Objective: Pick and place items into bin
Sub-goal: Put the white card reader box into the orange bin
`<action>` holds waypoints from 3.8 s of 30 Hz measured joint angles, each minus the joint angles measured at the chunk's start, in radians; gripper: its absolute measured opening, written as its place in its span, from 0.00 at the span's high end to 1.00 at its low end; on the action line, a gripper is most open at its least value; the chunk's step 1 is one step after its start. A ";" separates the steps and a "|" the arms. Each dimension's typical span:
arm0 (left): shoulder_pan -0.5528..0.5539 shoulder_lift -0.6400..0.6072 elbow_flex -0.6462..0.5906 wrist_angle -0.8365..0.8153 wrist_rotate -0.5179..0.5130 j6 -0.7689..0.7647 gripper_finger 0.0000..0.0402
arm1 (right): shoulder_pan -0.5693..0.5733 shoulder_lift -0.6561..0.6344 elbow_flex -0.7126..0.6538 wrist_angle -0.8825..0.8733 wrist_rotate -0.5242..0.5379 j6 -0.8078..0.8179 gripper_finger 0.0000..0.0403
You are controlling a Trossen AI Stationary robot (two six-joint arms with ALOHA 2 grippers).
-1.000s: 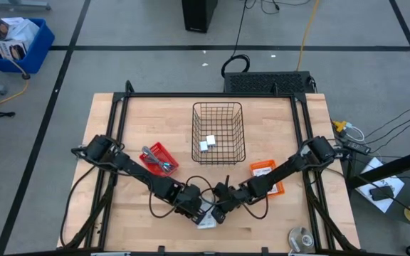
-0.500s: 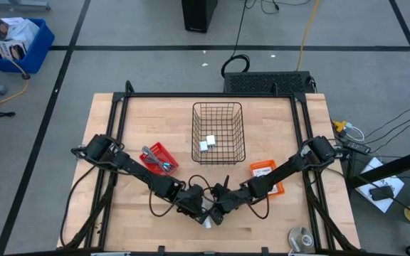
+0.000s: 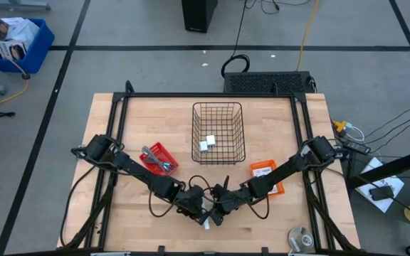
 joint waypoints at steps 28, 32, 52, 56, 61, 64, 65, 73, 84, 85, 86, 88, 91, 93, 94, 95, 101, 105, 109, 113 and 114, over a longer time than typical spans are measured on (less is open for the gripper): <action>-0.036 -0.053 0.004 -0.134 0.027 0.016 0.92 | 0.000 0.000 0.001 -0.007 -0.024 0.000 1.00; -0.056 -0.053 0.004 -0.175 0.062 0.002 0.92 | 0.000 0.000 0.001 -0.007 -0.023 0.000 1.00; -0.028 -0.135 0.002 -0.383 0.119 0.098 0.65 | 0.000 0.000 0.001 -0.005 -0.025 -0.007 1.00; -0.014 -0.168 0.002 -0.428 0.135 0.111 0.47 | 0.000 0.000 0.001 0.001 -0.026 -0.007 1.00; -0.006 -0.205 0.002 -0.428 0.107 0.128 0.35 | 0.000 0.000 0.001 0.000 -0.050 -0.007 1.00; -0.005 -0.211 0.002 -0.449 0.087 0.132 0.32 | 0.000 0.000 0.001 -0.006 -0.052 0.004 1.00; -0.004 -0.212 0.002 -0.452 0.087 0.132 0.32 | 0.000 0.000 0.000 -0.007 -0.052 0.007 1.00; -0.005 -0.213 0.002 -0.453 0.079 0.135 0.34 | 0.000 0.000 0.000 -0.004 -0.052 0.019 1.00; -0.006 -0.213 0.002 -0.453 0.073 0.133 0.36 | 0.008 -0.040 0.000 -0.154 -0.076 0.011 1.00; -0.006 -0.213 0.002 -0.451 0.069 0.133 0.36 | 0.008 -0.056 0.000 -0.188 -0.076 -0.001 1.00; -0.006 -0.213 0.002 -0.451 0.068 0.133 0.36 | 0.008 -0.071 0.000 -0.211 -0.075 -0.010 1.00; -0.006 -0.213 0.002 -0.450 0.061 0.132 0.35 | 0.007 -0.103 0.000 -0.230 -0.073 -0.027 1.00; -0.006 -0.213 0.002 -0.453 0.061 0.133 0.35 | 0.005 -0.151 0.000 -0.253 -0.069 -0.030 1.00; -0.009 -0.213 0.002 -0.456 0.061 0.130 0.35 | 0.005 -0.184 0.000 -0.268 -0.048 -0.032 1.00; -0.010 -0.213 0.002 -0.455 0.060 0.130 0.36 | 0.005 -0.202 0.000 -0.281 -0.031 -0.034 1.00; -0.011 -0.213 0.002 -0.455 0.061 0.129 0.36 | 0.005 -0.223 0.000 -0.294 -0.010 -0.034 1.00; -0.022 -0.213 0.002 -0.459 0.044 0.113 0.37 | 0.003 -0.352 0.000 -0.364 0.062 -0.071 1.00; -0.030 -0.213 0.002 -0.461 0.040 0.109 0.36 | -0.017 -0.415 0.000 -0.305 0.047 -0.090 1.00; -0.036 -0.213 0.002 -0.470 0.025 0.106 0.36 | -0.043 -0.431 0.001 -0.268 -0.017 0.042 0.96; -0.042 -0.240 0.002 -0.529 -0.017 0.078 0.36 | -0.050 -0.431 0.001 -0.264 -0.077 0.086 0.84; -0.041 -0.254 0.002 -0.537 -0.029 0.077 0.36 | -0.050 -0.431 0.001 -0.267 -0.078 0.101 0.80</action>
